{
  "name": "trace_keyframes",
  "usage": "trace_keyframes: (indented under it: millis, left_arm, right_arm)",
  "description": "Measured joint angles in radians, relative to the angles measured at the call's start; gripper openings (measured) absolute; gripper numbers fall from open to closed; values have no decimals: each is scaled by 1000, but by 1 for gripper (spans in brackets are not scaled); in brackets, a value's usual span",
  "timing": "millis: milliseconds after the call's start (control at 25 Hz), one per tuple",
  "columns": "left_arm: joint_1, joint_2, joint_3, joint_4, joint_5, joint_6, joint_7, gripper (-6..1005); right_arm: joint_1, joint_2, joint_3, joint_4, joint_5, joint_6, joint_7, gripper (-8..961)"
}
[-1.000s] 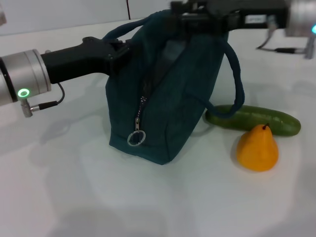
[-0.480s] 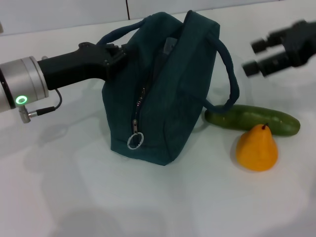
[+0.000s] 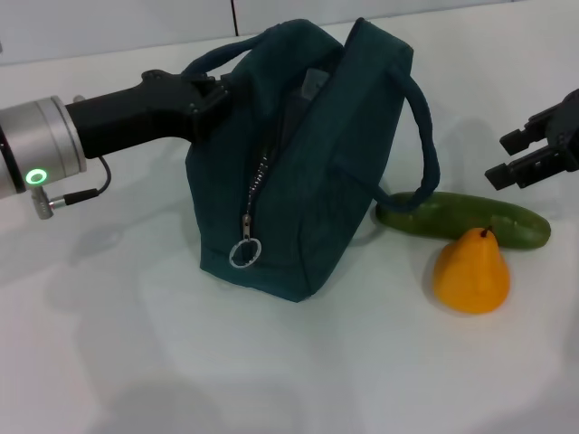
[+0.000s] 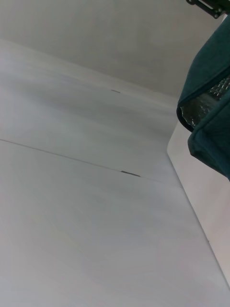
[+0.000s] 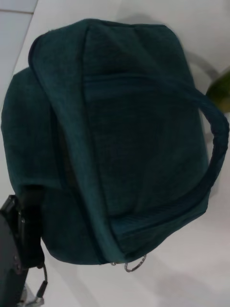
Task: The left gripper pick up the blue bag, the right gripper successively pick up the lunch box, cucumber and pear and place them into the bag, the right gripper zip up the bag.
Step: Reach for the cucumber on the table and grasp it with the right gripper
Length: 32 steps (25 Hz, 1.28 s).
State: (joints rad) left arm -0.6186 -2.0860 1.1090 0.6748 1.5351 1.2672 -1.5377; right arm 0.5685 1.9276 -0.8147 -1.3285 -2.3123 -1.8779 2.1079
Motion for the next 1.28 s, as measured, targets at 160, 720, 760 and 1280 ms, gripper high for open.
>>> trace_keyframes:
  millis: [160,720,760,1280]
  left_arm:
    - [-6,0,2,0,5,0,1,47]
    - [-23,-1,-4,-5,0,-4,21,47]
    - [-24,-1,-4,-5,0,-6,22,47]
    - [-35,-3,-2,-6,-8,-23,25,47]
  right_arm:
    - [9,0,2,1,-39,22,6,708]
    - [84,15,-203,40,-155,131,10,846]
    - [97,16,-222,54,-162,137,10,873]
    - [196,72,-308,205,-318,225,9,857]
